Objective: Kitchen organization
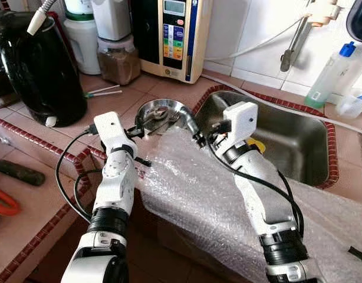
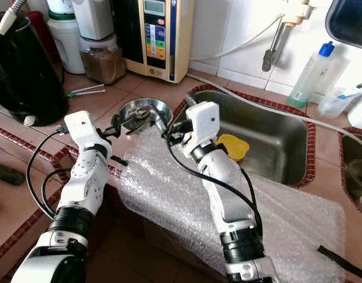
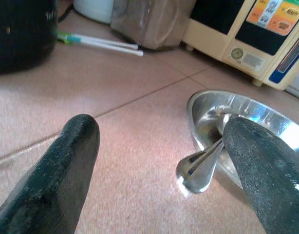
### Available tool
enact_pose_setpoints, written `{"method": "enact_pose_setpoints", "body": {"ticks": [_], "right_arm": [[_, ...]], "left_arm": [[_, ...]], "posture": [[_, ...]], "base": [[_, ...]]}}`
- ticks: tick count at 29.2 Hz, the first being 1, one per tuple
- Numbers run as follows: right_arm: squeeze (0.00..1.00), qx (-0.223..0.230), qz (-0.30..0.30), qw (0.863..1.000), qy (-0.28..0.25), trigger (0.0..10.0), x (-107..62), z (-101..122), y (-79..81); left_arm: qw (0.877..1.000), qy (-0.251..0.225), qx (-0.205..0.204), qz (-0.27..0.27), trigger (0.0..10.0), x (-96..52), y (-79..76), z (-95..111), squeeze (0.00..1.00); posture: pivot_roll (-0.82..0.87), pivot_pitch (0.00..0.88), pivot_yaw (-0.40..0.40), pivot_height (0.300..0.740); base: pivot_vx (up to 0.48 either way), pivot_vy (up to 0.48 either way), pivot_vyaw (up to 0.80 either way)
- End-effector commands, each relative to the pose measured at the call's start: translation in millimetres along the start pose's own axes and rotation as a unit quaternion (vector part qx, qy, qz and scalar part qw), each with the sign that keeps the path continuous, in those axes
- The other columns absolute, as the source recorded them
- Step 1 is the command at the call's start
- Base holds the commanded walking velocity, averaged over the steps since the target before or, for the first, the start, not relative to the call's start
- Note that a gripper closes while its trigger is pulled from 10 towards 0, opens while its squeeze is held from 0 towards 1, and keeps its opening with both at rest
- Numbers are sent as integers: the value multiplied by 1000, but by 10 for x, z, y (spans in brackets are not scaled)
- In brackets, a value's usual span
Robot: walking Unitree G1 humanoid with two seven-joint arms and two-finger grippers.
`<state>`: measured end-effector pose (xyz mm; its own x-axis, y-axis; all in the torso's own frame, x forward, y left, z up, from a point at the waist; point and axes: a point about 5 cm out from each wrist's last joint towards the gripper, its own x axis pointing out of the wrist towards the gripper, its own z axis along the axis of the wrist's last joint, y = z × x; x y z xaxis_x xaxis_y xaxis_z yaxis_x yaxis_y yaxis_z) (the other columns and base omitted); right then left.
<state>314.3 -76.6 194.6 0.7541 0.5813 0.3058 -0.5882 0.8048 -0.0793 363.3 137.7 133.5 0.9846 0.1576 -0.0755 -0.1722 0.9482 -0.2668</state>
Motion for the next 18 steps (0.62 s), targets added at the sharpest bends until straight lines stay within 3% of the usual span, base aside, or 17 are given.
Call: {"method": "enact_pose_setpoints", "body": {"ticks": [1,7,8,9,10,14,17,18], "right_arm": [[0,15,29,999,2,10000,-16,31,54],[0,32,89,994,53,10000,-98,-107,182],[0,28,97,992,70,10000,-122,-168,204],[0,26,101,991,81,10000,-141,-202,218],[0,21,100,990,96,10000,-159,-252,223],[0,-10,88,985,150,10000,-224,-401,219],[0,-19,64,982,177,10000,-248,-481,195],[0,-29,64,980,186,10000,-264,-512,198]], "left_arm": [[1000,4,-8,-12,10000,26,-67,26,0],[999,20,-25,-25,10000,45,-122,-2,0],[999,22,-30,-28,8863,49,-136,-4,0],[999,23,-34,-30,8863,51,-144,-4,0],[999,23,-35,-32,8039,55,-149,0,0],[997,35,-51,-39,8157,75,-162,-19,0],[997,41,-56,-45,7647,86,-168,-32,0],[996,43,-57,-45,8118,93,-167,-35,0]], "posture": [[77,0,-29,740],[71,0,-27,740],[70,0,-27,740],[70,0,-27,740],[69,0,-26,740],[65,0,-26,740],[64,0,-26,740],[65,0,-26,740]], "base": [[0,0,0],[0,0,0],[0,0,0],[0,0,0],[0,0,0],[0,0,0],[0,0,0],[0,0,0]]}}
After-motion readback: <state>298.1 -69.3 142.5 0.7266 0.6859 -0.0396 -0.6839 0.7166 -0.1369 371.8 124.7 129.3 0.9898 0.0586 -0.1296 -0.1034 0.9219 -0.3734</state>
